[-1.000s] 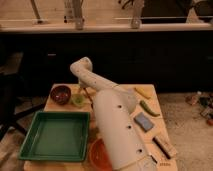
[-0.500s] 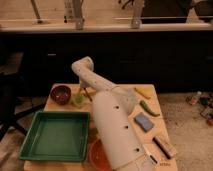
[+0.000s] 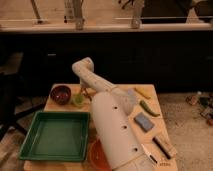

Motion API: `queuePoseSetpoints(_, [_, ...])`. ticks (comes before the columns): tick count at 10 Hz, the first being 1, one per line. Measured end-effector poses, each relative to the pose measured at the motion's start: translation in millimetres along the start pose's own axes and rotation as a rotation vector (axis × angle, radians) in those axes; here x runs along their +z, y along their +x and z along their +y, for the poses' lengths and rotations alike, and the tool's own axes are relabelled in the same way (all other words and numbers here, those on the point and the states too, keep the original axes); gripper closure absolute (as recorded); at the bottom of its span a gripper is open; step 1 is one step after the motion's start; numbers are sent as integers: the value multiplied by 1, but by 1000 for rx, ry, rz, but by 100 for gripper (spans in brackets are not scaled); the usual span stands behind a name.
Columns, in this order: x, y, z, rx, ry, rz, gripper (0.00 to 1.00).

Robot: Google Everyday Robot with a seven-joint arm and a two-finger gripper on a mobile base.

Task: Place fork in metal cup

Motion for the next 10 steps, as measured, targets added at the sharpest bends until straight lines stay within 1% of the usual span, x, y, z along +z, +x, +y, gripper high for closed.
queuePoseSetpoints(2, [3,0,1,-4,-5,-10,20])
queuePoseSetpoints(3, [4,0,1,-8,-8,-14,22])
queuePoseSetpoints(4, [4,-1,1,-10,-9,-16,28])
queuePoseSetpoints(5, [4,-1,1,-12,-5,-16,36])
queuePoseSetpoints(6, [4,-1,1,-16,-7,-17,48])
queuePoseSetpoints(8, [3,-1,-1,-19,-5,-16,65])
queuePoseSetpoints(10, [-1,-1,-2,-22,-5,-15,88])
